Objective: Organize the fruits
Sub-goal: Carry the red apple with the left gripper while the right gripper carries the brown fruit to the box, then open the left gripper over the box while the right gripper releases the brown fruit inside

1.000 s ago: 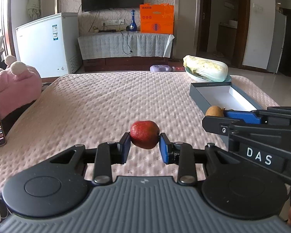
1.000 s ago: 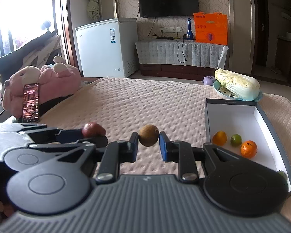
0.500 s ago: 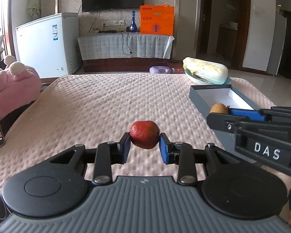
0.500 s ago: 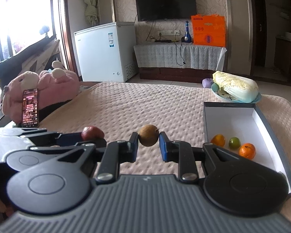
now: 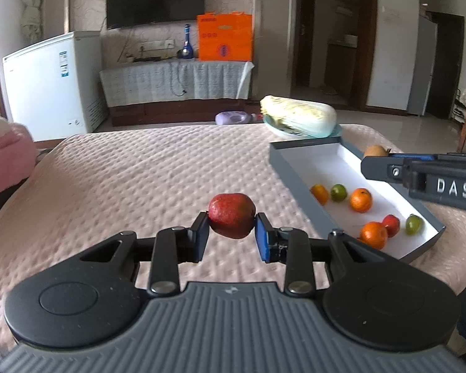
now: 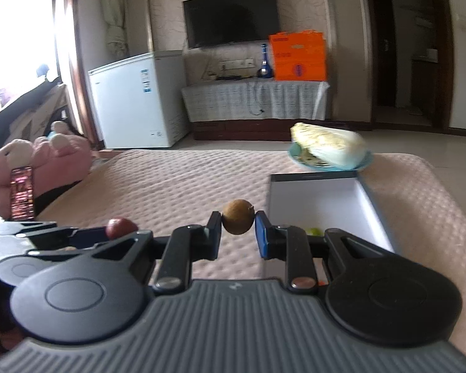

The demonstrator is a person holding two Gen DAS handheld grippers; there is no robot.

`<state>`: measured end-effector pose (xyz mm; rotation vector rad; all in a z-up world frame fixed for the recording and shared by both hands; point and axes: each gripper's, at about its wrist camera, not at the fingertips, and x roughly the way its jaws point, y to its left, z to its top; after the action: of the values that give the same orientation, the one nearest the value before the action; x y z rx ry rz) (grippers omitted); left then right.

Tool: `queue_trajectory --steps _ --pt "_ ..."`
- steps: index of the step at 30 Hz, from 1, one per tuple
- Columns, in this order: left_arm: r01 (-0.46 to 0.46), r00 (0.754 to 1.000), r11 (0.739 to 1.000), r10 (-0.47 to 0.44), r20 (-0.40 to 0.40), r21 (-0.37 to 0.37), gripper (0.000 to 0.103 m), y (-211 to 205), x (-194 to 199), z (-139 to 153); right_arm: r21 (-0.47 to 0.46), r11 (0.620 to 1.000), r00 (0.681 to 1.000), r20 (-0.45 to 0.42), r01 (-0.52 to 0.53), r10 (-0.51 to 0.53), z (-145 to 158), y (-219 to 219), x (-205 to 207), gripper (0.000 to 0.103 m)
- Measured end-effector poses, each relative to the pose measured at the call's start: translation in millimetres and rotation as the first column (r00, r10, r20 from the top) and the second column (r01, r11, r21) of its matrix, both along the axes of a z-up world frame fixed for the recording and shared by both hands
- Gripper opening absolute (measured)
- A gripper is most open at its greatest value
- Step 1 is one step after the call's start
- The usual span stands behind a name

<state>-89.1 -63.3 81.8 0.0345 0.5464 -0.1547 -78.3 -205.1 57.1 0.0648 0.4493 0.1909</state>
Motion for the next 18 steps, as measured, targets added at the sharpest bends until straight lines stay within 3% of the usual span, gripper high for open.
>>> queue_trajectory --steps 4,14,18 --pt "0.031 1.000 0.999 -0.031 -0.002 -0.023 0.037 -12.3 6.1 1.2 0.012 0.999 0.998 -0.024 0.052 -0.051 -3.4 -28.4 5.7 0.026" --pt "0.151 0.989 0.988 -0.151 0.001 -0.044 0.037 -70.2 24.7 -6.0 -0.059 0.994 0.990 -0.100 0.094 -0.099 -21.4 -60.7 16.9 0.026" --pt "0.195 0.981 0.980 -0.196 -0.009 -0.045 0.037 -94.9 39.2 -15.0 -0.033 0.991 0.984 -0.117 0.132 -0.135 -25.5 -75.2 17.4 0.026"
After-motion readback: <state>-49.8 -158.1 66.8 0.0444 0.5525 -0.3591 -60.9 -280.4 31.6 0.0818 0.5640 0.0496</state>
